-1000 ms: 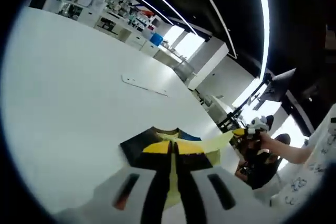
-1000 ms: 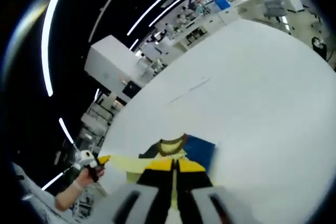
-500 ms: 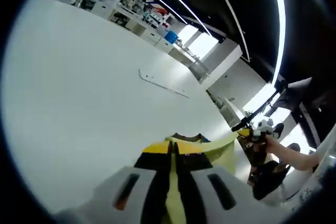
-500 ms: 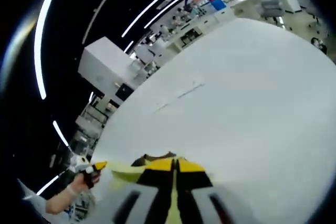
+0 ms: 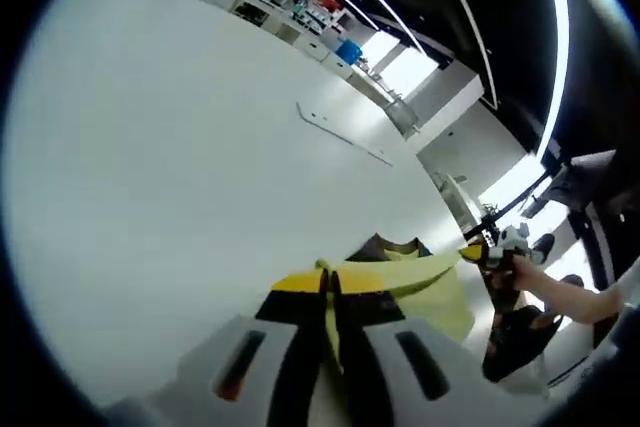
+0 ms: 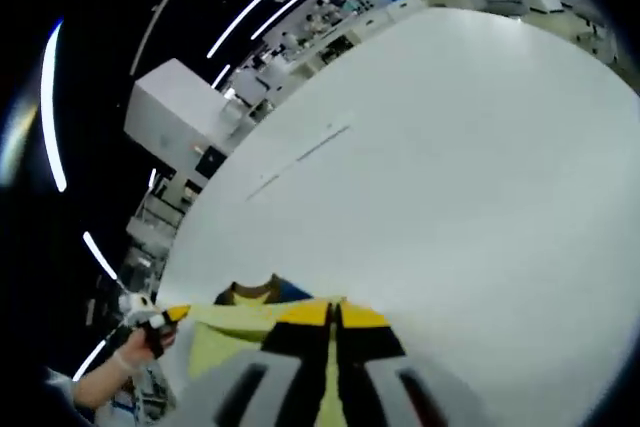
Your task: Fold the garment on the visible template until the final outline fits inside the template.
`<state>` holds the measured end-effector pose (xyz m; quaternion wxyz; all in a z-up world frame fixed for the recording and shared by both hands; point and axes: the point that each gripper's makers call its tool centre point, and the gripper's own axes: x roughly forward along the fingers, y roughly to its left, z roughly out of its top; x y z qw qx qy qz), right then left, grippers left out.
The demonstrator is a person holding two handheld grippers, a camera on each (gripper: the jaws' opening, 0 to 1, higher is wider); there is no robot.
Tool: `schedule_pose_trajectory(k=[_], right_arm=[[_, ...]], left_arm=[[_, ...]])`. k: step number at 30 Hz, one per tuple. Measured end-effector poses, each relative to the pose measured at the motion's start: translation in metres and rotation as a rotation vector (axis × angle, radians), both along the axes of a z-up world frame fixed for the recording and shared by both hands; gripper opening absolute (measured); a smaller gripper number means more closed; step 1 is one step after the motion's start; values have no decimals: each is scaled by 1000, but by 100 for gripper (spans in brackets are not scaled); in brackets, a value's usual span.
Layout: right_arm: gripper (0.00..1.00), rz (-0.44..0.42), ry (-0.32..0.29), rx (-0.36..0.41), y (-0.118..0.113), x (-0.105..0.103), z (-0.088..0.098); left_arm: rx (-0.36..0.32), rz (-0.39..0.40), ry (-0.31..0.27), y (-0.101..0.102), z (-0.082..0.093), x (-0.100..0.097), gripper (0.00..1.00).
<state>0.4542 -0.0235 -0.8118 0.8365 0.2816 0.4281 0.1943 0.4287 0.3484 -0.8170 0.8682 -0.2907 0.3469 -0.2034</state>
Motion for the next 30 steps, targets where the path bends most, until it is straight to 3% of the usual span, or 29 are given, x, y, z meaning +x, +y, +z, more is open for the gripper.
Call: schedule_pose_trajectory(k=[2, 14, 16, 18, 21, 25, 30], right_arm=[[0, -2, 7, -4, 0, -1, -5], [0, -20, 10, -14, 0, -2, -15], [0, 38, -67, -56, 0, -1, -12], [0, 48, -71, -63, 1, -6, -9], [10, 63, -91, -64, -1, -8, -4], [20, 72, -127, -85, -7, -13, -1], [42, 128, -178, -128, -7, -13, 1]], left_arm=[[29, -9, 11, -2, -3, -2, 0], [33, -6, 23, 1, -15, -1, 0], [39, -59, -38, -4, -11, 0, 0], [54, -62, -38, -1, -11, -2, 0], [34, -81, -54, -1, -3, -5, 3], [40, -97, -87, -1, 5, -6, 13], [83, -191, -134, -10, 9, -18, 29]])
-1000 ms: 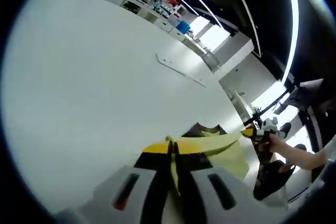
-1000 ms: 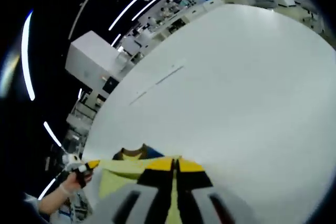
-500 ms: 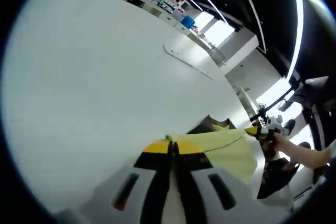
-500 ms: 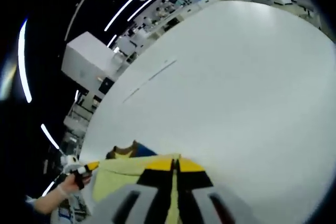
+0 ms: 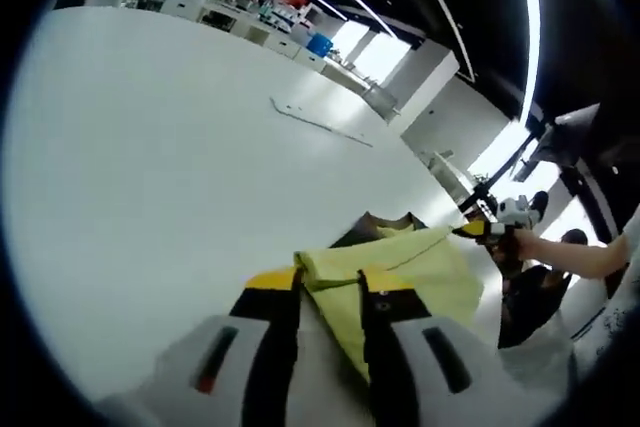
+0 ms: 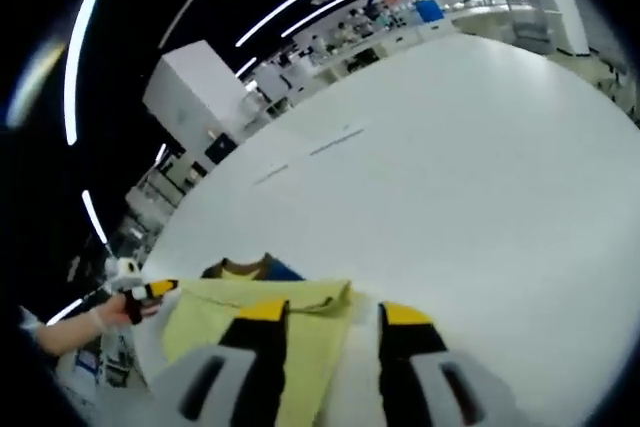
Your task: Fold the garment on the visible template until the final outline fits inside the template.
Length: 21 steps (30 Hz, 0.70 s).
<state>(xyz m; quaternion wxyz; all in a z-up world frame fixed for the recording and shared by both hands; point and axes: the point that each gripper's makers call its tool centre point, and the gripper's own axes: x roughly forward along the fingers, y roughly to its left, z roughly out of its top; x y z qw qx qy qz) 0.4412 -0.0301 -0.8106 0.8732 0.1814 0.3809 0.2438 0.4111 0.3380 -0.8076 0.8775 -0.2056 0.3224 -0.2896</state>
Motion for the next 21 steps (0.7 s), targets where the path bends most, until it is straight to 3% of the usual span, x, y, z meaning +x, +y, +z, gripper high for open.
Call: schedule_pose_trajectory(k=[4, 6, 11, 12, 15, 21], right_arm=[[59, 97, -67, -48, 7, -6, 3], [73, 134, -96, -61, 12, -11, 6], [100, 180, -140, -75, 20, -19, 14], [100, 185, -155, -92, 19, -18, 15], [100, 211, -172, -112, 18, -21, 16], [100, 264, -162, -117, 25, -31, 16]], left_arm=[[32, -65, -19, -10, 2, -9, 48], [38, -90, -25, -15, 3, -13, 58], [76, -166, -37, -24, 4, -25, 81], [100, -180, -59, -24, 5, -26, 87], [90, -190, -56, -28, 9, -30, 98], [70, -242, -72, -36, 17, -39, 99]])
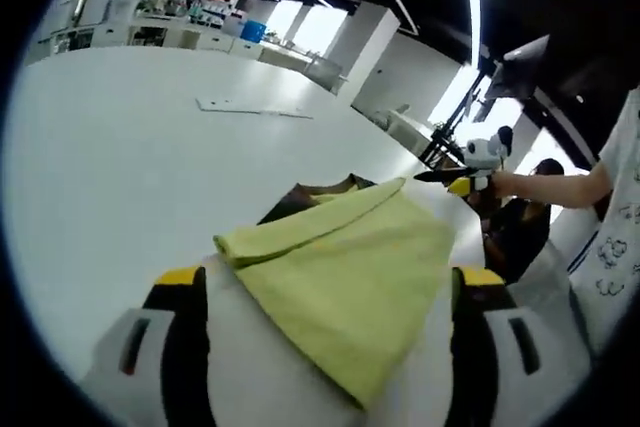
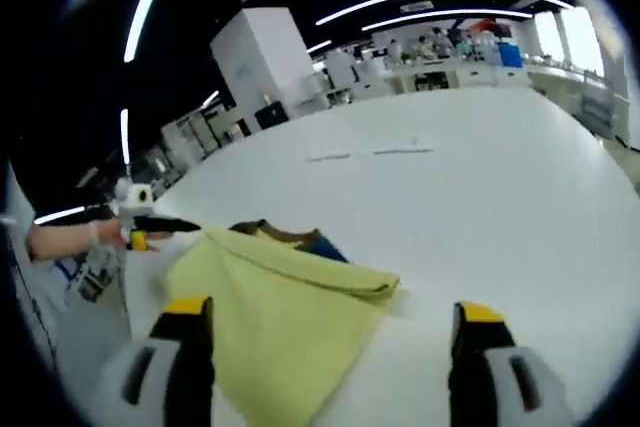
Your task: Fold the garment on the visible template until the final outline fits inside the template.
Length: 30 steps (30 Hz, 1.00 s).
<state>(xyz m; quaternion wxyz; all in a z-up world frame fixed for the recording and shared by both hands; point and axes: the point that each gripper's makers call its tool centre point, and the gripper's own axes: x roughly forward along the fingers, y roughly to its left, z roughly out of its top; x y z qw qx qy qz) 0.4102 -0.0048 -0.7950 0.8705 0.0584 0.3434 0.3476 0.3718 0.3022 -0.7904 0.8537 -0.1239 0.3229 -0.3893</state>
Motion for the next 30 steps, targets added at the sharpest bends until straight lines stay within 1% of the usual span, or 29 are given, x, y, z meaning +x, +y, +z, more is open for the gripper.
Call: schedule_pose_trajectory(k=[1, 7, 8, 11, 13, 17, 20, 24, 25, 27, 30], right_arm=[[100, 14, 1, 0, 5, -4, 0], [100, 52, 12, 1, 14, -8, -4], [100, 58, 16, 8, 17, -9, -5], [100, 76, 19, 13, 26, -12, -5], [100, 94, 15, 10, 30, -14, -7], [99, 132, 40, 12, 37, -18, -15], [98, 146, 39, 5, 44, -19, -18], [96, 151, 49, 24, 54, -12, -22], [96, 150, 50, 23, 57, -9, -24], [95, 146, 44, 24, 59, -2, -25], [94, 128, 35, 44, 65, 13, -23]], left_arm=[[-1, -9, -2, -2, 1, -1, 99], [-10, -34, -7, -12, 4, -5, 99], [-13, -45, 3, -15, 3, -7, 99], [-11, -78, 6, -20, 2, -13, 99], [-2, -96, 14, -24, -1, -16, 99], [15, -112, 33, -27, -11, -17, 99], [21, -104, 41, -29, -15, -14, 98], [3, -82, 48, -27, -20, -1, 96], [-1, -73, 51, -27, -20, 2, 96], [-9, -70, 37, -29, -18, 8, 96], [-33, -58, 33, -32, -14, 19, 96]])
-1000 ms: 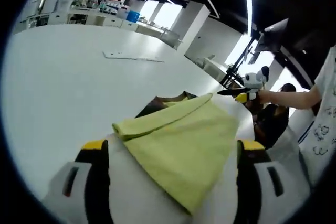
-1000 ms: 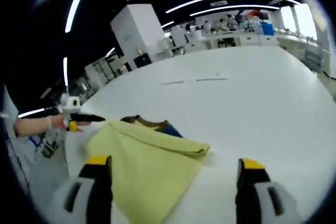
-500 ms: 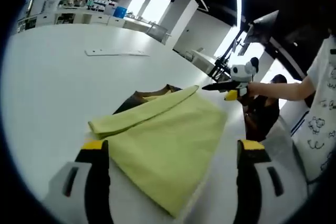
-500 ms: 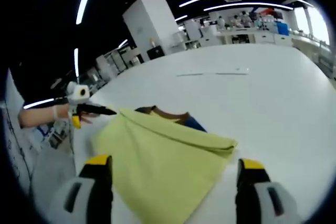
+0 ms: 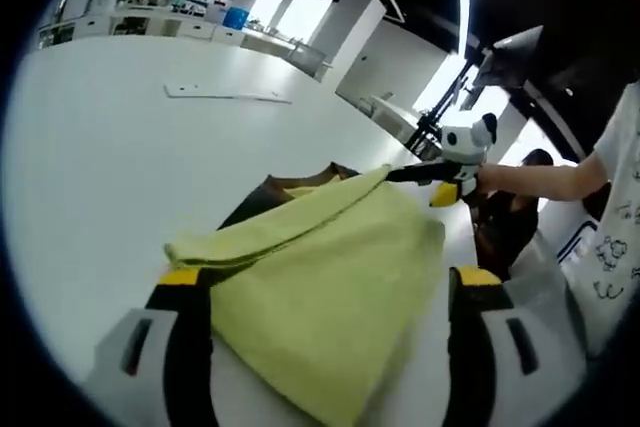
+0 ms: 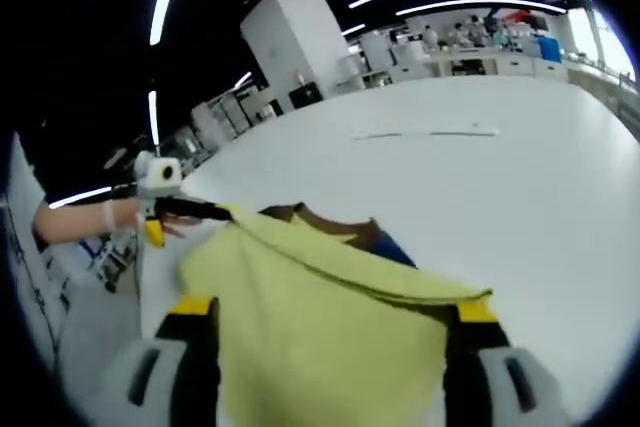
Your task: Fold the garment on the visible template until the final outline fits inside the template.
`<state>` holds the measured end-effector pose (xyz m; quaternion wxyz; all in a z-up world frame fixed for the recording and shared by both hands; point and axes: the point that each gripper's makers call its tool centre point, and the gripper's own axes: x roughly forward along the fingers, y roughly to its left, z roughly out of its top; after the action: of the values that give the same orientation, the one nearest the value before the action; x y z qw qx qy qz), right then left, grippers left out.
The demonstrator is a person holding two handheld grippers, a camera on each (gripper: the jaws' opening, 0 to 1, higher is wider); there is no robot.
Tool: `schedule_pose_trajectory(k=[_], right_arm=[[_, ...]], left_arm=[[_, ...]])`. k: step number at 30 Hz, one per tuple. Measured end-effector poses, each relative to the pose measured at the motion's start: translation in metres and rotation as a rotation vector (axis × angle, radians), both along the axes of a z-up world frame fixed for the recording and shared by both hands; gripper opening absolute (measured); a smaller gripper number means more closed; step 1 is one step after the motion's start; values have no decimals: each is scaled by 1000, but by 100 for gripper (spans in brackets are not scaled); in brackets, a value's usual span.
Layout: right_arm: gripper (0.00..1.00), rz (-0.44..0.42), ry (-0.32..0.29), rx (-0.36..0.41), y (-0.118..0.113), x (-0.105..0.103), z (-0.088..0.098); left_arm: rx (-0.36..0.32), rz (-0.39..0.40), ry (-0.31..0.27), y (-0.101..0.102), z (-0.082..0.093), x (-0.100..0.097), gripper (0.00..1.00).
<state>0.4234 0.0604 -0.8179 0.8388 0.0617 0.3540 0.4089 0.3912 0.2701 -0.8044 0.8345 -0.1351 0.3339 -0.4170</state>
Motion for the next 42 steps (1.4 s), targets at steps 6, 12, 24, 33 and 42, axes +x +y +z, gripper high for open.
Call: schedule_pose_trajectory(k=[6, 12, 24, 33, 42], right_arm=[[93, -20, -9, 0, 5, 18, -1], [92, -30, -6, 4, 3, 21, -1], [92, -57, -27, -31, -31, -7, 13], [88, -105, -4, -48, -65, -47, 9], [77, -149, 15, -44, -82, -83, 9]], left_arm=[[-12, 43, -8, 2, 1, 20, 97], [-9, 56, -2, 4, 0, 21, 96], [32, 55, -13, 17, 5, -6, 95], [24, 105, 11, 33, 3, -42, 89], [46, 116, 45, 45, -3, -82, 86]])
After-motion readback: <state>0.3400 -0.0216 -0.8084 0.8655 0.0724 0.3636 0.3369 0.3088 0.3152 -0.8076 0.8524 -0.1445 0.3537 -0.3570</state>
